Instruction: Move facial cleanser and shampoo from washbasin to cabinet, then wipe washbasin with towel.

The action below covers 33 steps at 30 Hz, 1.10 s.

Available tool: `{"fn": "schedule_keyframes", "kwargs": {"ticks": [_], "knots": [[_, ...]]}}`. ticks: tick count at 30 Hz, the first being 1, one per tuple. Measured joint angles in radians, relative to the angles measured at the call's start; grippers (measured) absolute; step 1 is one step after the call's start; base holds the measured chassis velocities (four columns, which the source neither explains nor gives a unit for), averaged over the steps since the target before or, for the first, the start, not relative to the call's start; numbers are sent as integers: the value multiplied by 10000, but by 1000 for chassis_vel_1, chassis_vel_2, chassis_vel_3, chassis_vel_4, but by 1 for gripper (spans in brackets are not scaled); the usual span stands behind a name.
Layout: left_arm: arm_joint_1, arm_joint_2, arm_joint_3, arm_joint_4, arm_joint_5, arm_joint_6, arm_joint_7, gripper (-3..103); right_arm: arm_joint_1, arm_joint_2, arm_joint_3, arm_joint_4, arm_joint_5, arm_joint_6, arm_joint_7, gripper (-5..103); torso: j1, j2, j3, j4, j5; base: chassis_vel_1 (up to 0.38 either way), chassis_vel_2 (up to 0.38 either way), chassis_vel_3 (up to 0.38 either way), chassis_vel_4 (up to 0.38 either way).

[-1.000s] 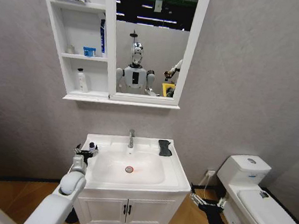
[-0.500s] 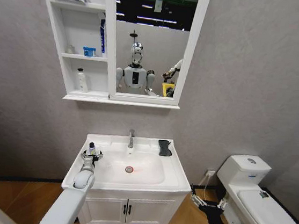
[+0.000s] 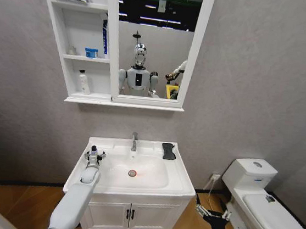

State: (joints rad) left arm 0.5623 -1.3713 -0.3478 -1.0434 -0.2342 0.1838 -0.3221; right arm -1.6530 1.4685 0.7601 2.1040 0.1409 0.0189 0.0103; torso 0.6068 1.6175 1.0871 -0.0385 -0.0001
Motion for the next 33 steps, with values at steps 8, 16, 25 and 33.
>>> {"fn": "schedule_keyframes", "kwargs": {"ticks": [8, 16, 25, 33], "knots": [[-17, -84, 24, 125, -104, 80, -138, 67, 31, 87, -34, -46, 22, -15, -5, 100, -1, 0, 0, 1, 1, 0, 0, 0, 0], [477, 440, 173, -1625, -563, 181, -506, 43, 159, -45, 72, 273, 19, -339, 149, 100, 1, 0, 1, -1, -5, 0, 0, 0, 0], [482, 3216, 611, -7358, -3875, 2761, -2519, 43, 670, -298, 187, 634, 34, -1111, 397, 100, -2, 0, -2, 3, 1, 0, 0, 0, 0], [-1548, 5424, 789, -8710, -7519, 4445, -3452, 43, 639, -267, 5, 719, 23, -1362, 390, 100, -2, 1, -1, 3, 0, 0, 0, 0, 0]]}}
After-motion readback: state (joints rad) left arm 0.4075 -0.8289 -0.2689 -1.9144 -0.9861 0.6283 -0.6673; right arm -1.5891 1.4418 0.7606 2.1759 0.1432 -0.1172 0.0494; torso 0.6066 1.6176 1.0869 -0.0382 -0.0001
